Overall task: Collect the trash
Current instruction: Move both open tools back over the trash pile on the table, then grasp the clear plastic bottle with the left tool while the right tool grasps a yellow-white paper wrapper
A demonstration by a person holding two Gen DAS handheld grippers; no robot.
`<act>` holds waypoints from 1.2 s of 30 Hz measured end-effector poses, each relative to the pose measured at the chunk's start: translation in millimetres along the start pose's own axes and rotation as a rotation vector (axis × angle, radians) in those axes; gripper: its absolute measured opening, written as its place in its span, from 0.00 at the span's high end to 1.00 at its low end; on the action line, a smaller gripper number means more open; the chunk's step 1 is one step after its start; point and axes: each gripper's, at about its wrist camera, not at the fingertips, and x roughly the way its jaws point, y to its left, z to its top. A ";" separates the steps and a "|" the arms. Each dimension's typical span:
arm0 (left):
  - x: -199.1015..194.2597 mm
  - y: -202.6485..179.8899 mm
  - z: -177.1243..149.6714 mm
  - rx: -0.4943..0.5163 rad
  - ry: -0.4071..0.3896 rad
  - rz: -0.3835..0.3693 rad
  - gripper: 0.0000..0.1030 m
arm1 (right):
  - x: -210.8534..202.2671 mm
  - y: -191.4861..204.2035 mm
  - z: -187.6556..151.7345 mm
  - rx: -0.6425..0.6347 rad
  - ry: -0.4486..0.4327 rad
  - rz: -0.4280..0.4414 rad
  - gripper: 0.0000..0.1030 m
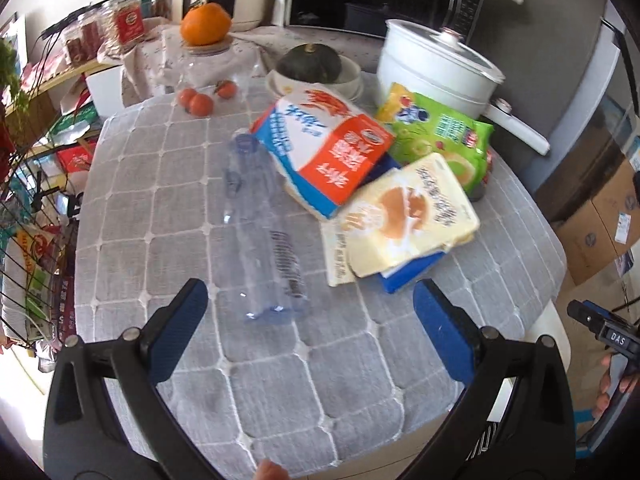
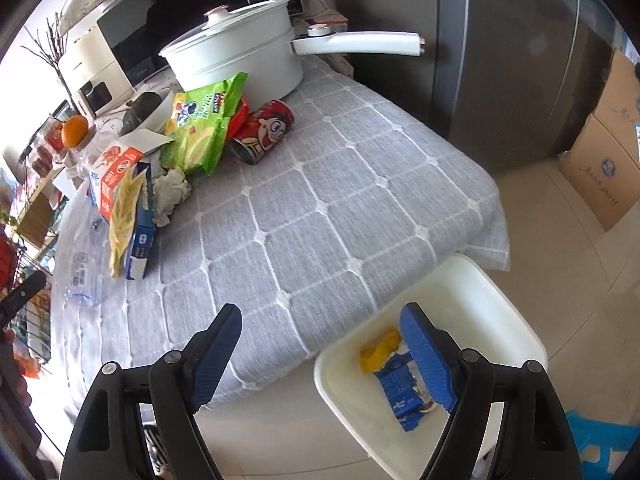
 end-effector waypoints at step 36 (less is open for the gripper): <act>93.7 41.3 12.8 -0.155 0.112 -0.088 0.36 | 101.7 177.7 49.7 -0.017 -0.188 0.454 0.80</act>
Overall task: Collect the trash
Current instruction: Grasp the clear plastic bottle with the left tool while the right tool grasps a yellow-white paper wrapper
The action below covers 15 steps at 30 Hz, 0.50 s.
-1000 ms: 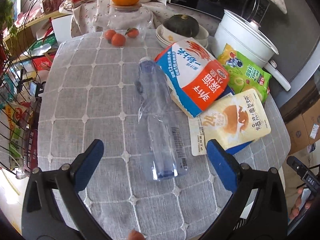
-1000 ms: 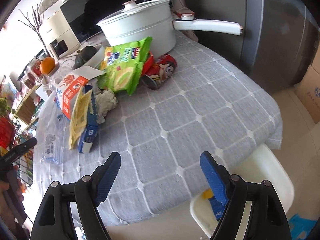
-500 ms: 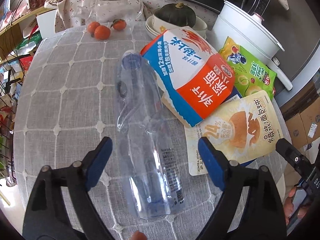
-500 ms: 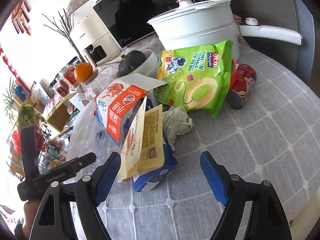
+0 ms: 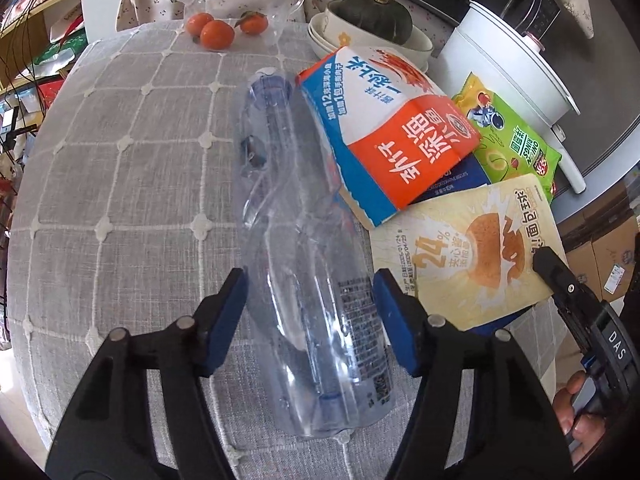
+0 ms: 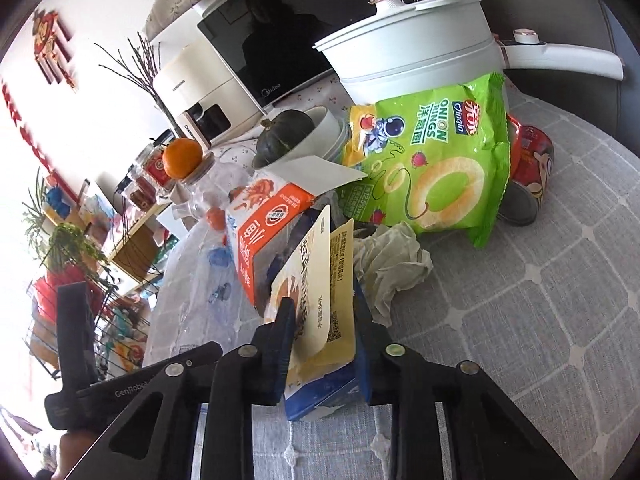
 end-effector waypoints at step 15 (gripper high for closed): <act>-28.4 21.4 -9.7 -0.080 -0.012 -0.042 0.41 | -50.8 15.2 5.9 -0.071 -0.025 0.058 0.93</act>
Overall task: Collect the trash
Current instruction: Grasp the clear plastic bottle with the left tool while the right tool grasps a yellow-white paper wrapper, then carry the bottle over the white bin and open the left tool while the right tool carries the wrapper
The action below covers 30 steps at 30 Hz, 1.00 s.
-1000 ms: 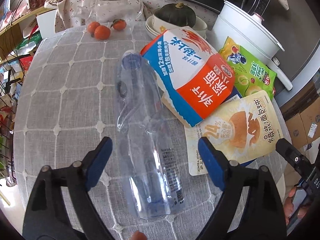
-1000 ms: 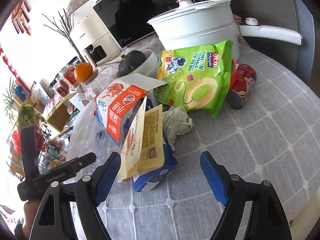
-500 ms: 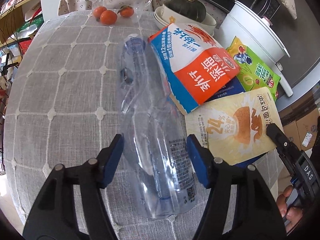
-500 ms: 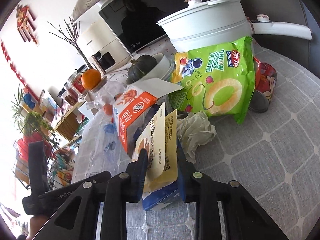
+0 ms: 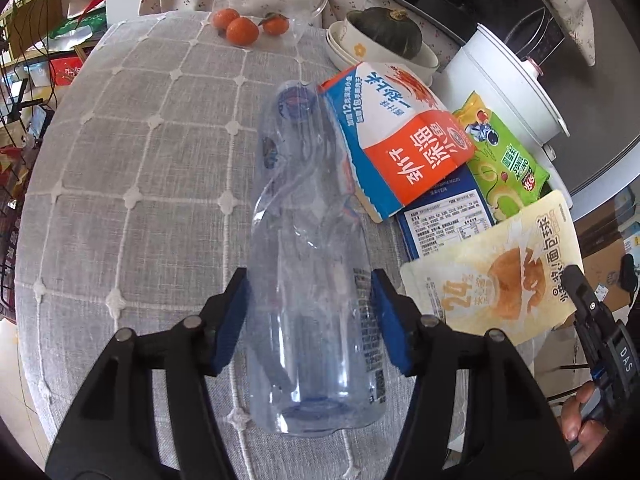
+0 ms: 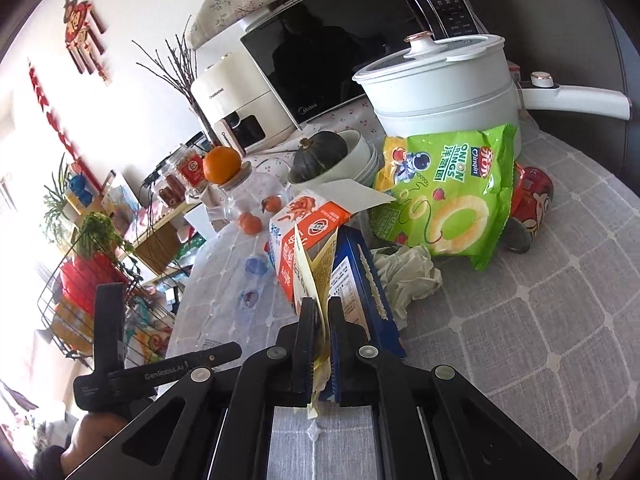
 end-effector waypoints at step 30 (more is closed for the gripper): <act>-54.5 -168.0 -98.3 0.431 -0.003 -0.252 0.41 | -207.6 -89.9 -7.6 0.034 -0.092 -0.206 0.94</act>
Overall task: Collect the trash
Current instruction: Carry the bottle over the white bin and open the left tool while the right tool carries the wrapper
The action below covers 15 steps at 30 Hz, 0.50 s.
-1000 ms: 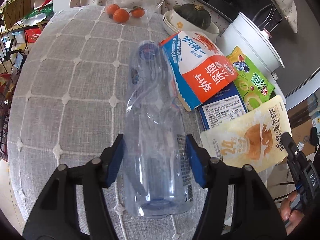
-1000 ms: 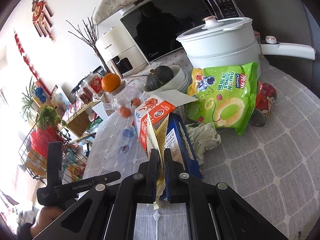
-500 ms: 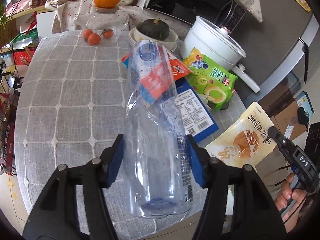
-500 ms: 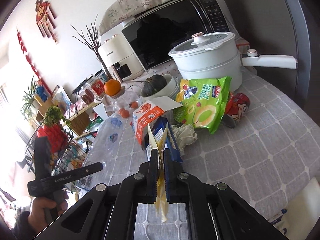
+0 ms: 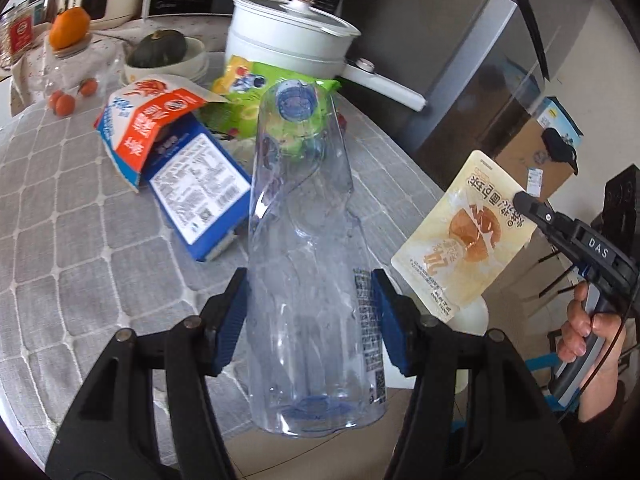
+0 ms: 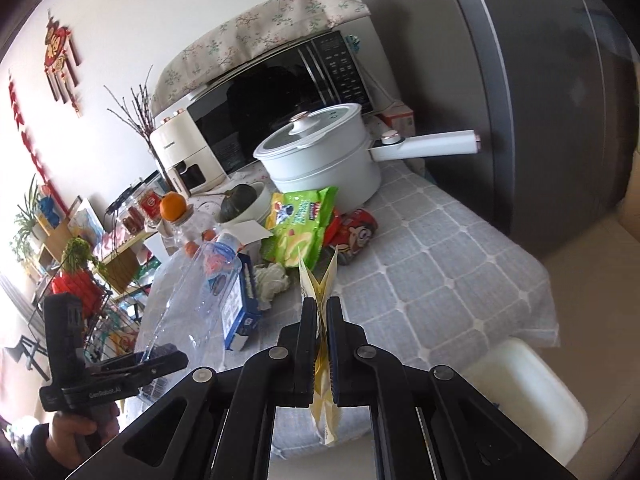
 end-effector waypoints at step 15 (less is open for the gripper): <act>50.7 -112.8 -42.2 0.259 0.179 -0.115 0.40 | -68.5 -116.1 -31.6 0.119 0.059 -0.272 0.94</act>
